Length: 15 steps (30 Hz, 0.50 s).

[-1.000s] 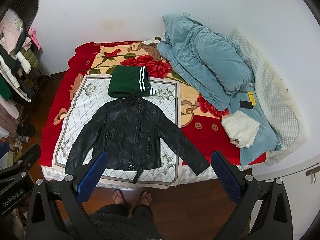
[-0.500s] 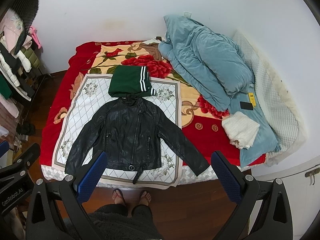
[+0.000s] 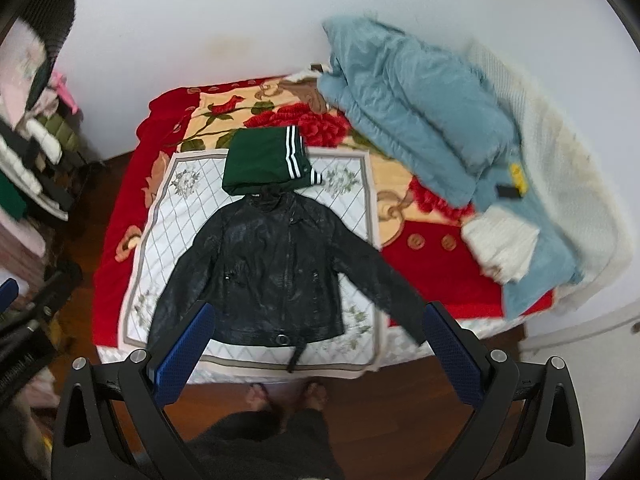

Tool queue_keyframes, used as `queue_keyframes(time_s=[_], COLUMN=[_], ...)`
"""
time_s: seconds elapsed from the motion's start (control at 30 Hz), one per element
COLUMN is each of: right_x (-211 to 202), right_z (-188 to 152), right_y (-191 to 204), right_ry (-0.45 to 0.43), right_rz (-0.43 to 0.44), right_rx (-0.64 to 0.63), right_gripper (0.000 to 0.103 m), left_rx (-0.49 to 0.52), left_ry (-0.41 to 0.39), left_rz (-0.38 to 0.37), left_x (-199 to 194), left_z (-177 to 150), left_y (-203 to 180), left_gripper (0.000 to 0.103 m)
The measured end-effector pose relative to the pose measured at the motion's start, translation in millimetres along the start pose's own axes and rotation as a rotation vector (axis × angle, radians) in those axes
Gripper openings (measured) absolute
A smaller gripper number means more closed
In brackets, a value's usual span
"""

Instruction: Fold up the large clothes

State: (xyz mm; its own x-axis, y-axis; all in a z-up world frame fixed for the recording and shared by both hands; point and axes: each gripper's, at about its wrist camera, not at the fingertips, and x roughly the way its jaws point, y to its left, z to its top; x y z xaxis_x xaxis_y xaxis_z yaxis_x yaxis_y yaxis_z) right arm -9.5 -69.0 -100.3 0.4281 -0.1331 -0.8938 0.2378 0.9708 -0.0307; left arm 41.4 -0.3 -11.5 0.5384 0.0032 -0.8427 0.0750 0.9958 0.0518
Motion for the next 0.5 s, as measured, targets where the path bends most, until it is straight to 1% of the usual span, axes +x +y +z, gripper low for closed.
queue_keyframes(time_s=[0.07, 0.1, 0.13, 0.17, 0.2, 0.23, 0.27, 0.3, 0.37, 0.4, 0.47, 0.5], right_x=[36.4, 56.5, 75.0, 99.7, 123.9, 151.3, 175.0, 202.7, 253.6, 274.8, 330.0, 361.2], right_z=[-1.3, -3.4, -5.6, -10.2, -16.6, -23.7, -31.7, -42.6, -64.9, -75.1, -103.2, -119.9], right_y=[-18.6, -30.7, -42.0, -58.3, -74.3, -91.5, -107.1, -125.6, -157.7, -170.2, -199.9, -215.4], right_ry=[0.047, 0.063, 0.082, 0.106, 0.122, 0.153, 0.179, 0.195, 0.232, 0.235, 0.266, 0.275], right_rz=[0.009, 0.008, -0.005, -0.017, -0.016, -0.013, 0.008, 0.041, 0.07, 0.089, 0.106, 0.134], right_rx=[0.096, 0.146, 0.189, 0.246, 0.296, 0.351, 0.409, 0.479, 0.597, 0.641, 0.738, 0.794], right_gripper=[0.103, 0.103, 0.1, 0.092, 0.079, 0.072, 0.062, 0.056, 0.054, 0.05, 0.05, 0.05], left_rx=[0.019, 0.034, 0.042, 0.05, 0.057, 0.07, 0.075, 0.083, 0.086, 0.087, 0.093, 0.094], left_ry=[-0.001, 0.008, 0.011, 0.013, 0.017, 0.03, 0.033, 0.045, 0.065, 0.08, 0.115, 0.138], left_rz=[0.013, 0.032, 0.043, 0.056, 0.076, 0.106, 0.116, 0.138, 0.155, 0.166, 0.19, 0.193], left_x=[29.7, 51.2, 63.6, 79.3, 96.5, 123.0, 137.6, 164.5, 199.5, 226.4, 262.7, 284.9], left_z=[3.3, 4.5, 6.4, 7.7, 7.3, 6.7, 5.3, 2.3, -3.2, -8.7, -16.4, -22.3], left_y=[-3.3, -9.1, -9.9, -14.0, -19.4, -28.5, -33.4, -44.4, -55.4, -68.1, -86.3, -98.1], left_gripper=[0.103, 0.103, 0.103, 0.103, 0.103, 0.103, 0.103, 0.103, 0.103, 0.103, 0.103, 0.103])
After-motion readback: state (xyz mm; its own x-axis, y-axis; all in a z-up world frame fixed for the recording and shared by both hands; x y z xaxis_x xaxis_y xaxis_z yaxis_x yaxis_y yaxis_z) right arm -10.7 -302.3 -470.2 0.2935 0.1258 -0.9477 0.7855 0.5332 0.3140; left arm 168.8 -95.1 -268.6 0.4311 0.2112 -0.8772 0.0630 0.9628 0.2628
